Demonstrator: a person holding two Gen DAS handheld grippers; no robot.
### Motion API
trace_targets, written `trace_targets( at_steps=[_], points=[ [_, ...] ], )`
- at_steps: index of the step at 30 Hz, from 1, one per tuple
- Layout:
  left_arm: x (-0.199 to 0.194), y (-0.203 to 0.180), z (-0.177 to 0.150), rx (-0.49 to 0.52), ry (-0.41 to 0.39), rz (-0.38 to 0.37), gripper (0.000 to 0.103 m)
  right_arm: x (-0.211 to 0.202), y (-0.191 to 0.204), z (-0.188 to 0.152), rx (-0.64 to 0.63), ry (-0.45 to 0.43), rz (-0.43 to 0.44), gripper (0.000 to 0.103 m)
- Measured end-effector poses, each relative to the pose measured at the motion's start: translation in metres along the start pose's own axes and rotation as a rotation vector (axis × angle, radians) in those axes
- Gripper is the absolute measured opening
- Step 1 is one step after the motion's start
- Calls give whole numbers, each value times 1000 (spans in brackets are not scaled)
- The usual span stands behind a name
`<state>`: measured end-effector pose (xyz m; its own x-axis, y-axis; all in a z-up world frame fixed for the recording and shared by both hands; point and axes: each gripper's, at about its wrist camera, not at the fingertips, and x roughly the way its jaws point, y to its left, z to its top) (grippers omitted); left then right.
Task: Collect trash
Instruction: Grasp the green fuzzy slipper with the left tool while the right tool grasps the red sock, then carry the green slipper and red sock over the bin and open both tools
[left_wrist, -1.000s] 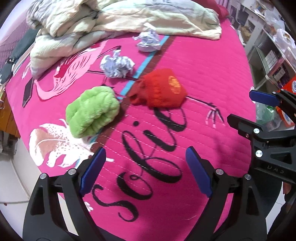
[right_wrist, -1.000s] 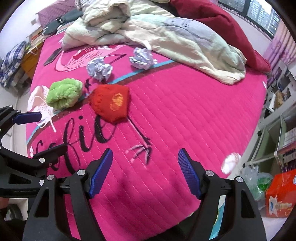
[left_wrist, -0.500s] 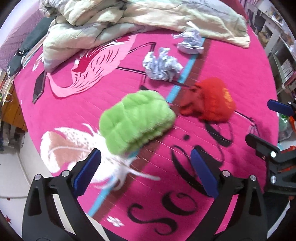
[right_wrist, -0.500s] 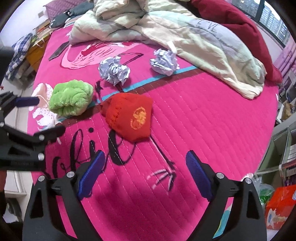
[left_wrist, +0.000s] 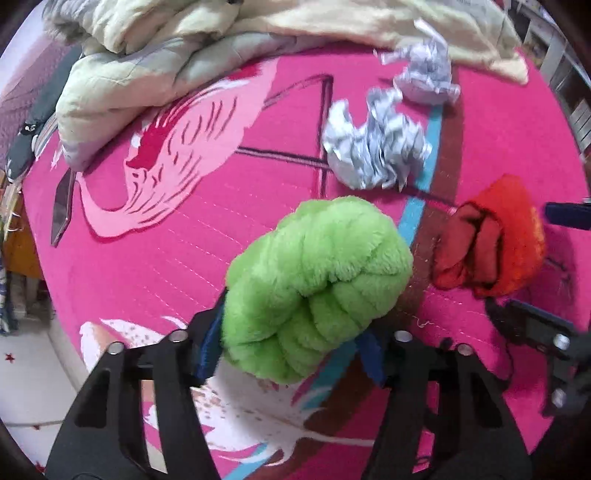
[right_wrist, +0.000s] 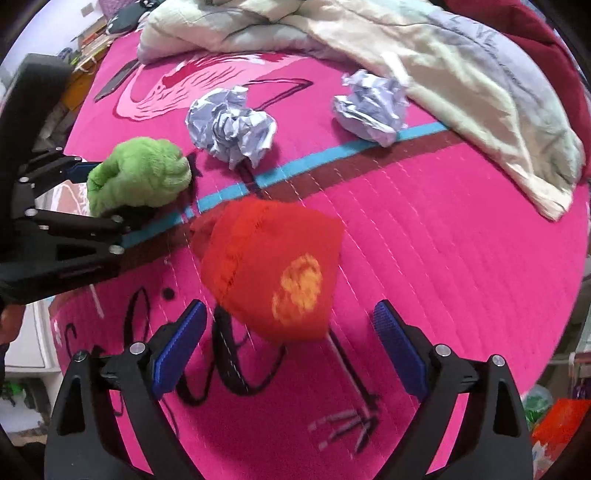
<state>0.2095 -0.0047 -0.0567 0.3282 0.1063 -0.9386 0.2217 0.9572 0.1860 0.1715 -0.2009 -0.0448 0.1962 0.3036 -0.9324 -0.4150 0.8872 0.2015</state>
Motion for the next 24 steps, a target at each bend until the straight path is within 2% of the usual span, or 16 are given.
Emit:
trace_targets(
  at_steps=[3,8,9,10,12,13,14,17,20,24],
  points=[
    [1,3,0,-8,5,-24,60,9,4,9,-21,5,4,88],
    [5,-6,4,47,-33,-17,76,28,9,21,-40,12,-25,87],
    [6,-9,5,50,-37,-14,76,29,10,21,-47,2,-32,86],
    [8,-10,6,53,-38,-6,75,30,10,22,-43,-4,-35,83],
    [9,-10,9,52,-50,9,58,26,11,22,-42,-17,-30,62],
    [7,-10,10,57,-53,9,43,23,12,22,-42,-20,-20,59],
    [2,-10,10,61,-57,-8,37,19,12,20,-40,-24,-20,54],
    [-10,-6,6,45,-70,-62,34,11,10,14,-20,-19,-9,51],
    [-20,-9,-4,46,-82,-77,34,3,8,3,-6,-27,5,50],
    [-31,-14,-22,48,-58,-115,35,-11,8,-15,3,-24,14,50]
  ],
)
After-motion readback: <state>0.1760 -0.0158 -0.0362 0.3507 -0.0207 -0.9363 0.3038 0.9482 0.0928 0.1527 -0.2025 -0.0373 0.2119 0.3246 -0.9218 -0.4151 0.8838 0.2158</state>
